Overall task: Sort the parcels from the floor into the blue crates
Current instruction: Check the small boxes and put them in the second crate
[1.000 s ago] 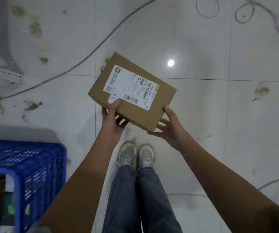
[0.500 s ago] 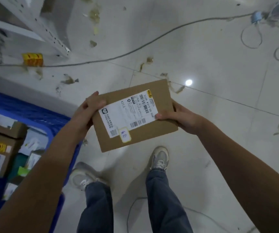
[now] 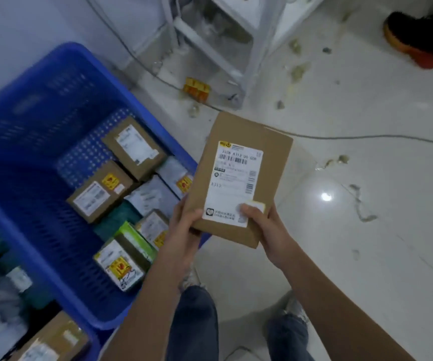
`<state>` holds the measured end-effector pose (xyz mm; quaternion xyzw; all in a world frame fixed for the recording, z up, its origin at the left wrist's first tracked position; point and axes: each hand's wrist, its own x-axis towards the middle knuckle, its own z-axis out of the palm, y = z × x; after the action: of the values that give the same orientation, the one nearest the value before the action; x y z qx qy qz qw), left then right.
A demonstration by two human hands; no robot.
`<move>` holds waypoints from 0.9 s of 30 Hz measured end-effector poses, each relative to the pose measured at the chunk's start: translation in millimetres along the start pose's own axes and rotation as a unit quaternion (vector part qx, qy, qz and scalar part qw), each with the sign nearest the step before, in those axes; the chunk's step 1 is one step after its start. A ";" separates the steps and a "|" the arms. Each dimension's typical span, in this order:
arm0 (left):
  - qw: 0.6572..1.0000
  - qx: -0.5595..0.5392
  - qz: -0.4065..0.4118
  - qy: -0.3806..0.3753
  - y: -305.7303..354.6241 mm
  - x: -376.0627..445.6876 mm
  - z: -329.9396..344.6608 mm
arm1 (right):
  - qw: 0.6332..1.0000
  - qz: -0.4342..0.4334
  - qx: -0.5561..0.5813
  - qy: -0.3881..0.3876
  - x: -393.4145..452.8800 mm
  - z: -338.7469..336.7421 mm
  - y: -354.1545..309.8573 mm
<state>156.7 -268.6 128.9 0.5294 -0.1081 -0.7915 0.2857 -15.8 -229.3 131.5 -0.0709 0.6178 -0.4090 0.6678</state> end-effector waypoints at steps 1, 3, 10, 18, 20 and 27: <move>0.999 0.029 -0.005 0.025 17.0 -0.6 -18.8 | 1.000 -0.002 -0.012 -0.007 5.7 17.1 -1.3; 0.993 0.105 0.000 0.062 49.1 -1.4 -55.5 | 0.997 0.001 -0.058 -0.041 20.8 48.0 -5.1; 0.990 0.127 0.016 0.066 111.2 20.0 -137.8 | 0.967 -0.057 -0.239 -0.067 95.1 166.3 -20.5; 0.988 -0.048 0.040 0.138 120.2 95.0 -171.8 | 0.891 -0.106 -0.439 -0.031 186.2 238.4 -15.5; 0.983 -0.057 0.055 0.169 121.1 120.0 -183.1 | 0.895 -0.088 -0.437 -0.025 207.8 245.3 -7.6; 0.971 -0.034 0.078 0.224 119.5 200.6 -203.3 | 0.842 -0.145 -0.519 -0.001 270.4 247.8 13.4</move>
<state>324.6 -452.8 -54.9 0.6731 -0.0558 -0.6312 0.3813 182.7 -493.6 -27.9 -0.4970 0.7214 -0.1205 0.4670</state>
